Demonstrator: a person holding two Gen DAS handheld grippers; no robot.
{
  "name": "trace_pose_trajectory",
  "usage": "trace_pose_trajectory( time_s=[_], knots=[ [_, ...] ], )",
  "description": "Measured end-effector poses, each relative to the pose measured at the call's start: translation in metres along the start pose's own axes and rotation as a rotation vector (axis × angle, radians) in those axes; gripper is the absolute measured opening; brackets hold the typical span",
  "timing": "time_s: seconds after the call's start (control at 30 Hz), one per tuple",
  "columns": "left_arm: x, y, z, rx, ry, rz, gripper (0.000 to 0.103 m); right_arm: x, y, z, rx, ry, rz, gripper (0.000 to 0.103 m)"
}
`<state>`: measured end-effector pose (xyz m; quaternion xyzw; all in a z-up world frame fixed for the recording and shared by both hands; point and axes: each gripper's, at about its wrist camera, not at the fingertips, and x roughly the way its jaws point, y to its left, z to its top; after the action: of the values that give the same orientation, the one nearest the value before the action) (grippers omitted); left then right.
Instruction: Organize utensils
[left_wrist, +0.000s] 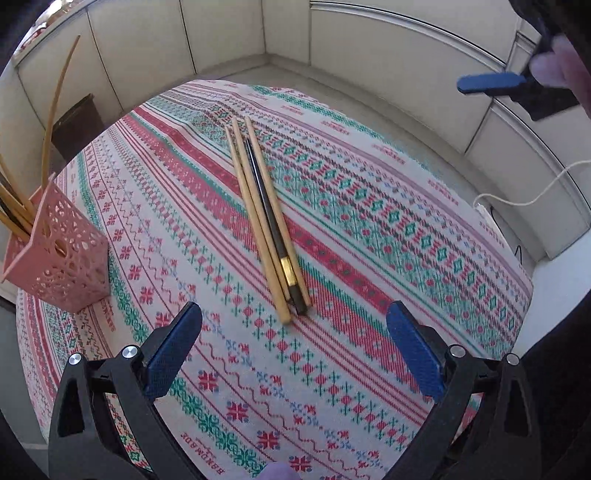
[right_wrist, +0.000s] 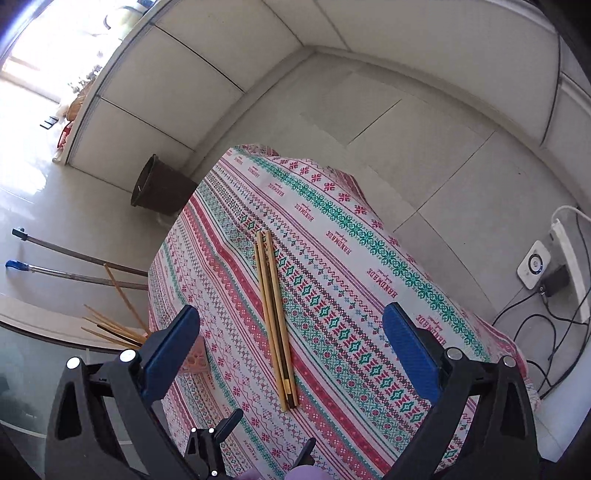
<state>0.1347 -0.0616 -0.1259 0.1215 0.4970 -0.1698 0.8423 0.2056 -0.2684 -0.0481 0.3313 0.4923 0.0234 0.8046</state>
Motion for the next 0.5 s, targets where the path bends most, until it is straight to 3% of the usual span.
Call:
trace_pose_trajectory(
  time_s=[0.17, 0.33, 0.43, 0.5],
  knots=[
    [0.008, 0.030, 0.073, -0.149, -0.021, 0.009, 0.096, -0.002, -0.022, 0.014, 0.105, 0.001, 0.047, 0.096],
    [0.042, 0.062, 0.139, -0.237, 0.032, 0.080, 0.095, 0.007, -0.036, 0.029, 0.150, 0.043, 0.073, 0.096],
    [0.067, 0.076, 0.158, -0.268, 0.090, 0.132, 0.087, 0.014, -0.038, 0.034, 0.163, 0.084, 0.108, 0.096],
    [0.080, 0.086, 0.163, -0.297, 0.124, 0.143, 0.074, 0.020, -0.037, 0.036, 0.162, 0.115, 0.124, 0.096]
  ],
)
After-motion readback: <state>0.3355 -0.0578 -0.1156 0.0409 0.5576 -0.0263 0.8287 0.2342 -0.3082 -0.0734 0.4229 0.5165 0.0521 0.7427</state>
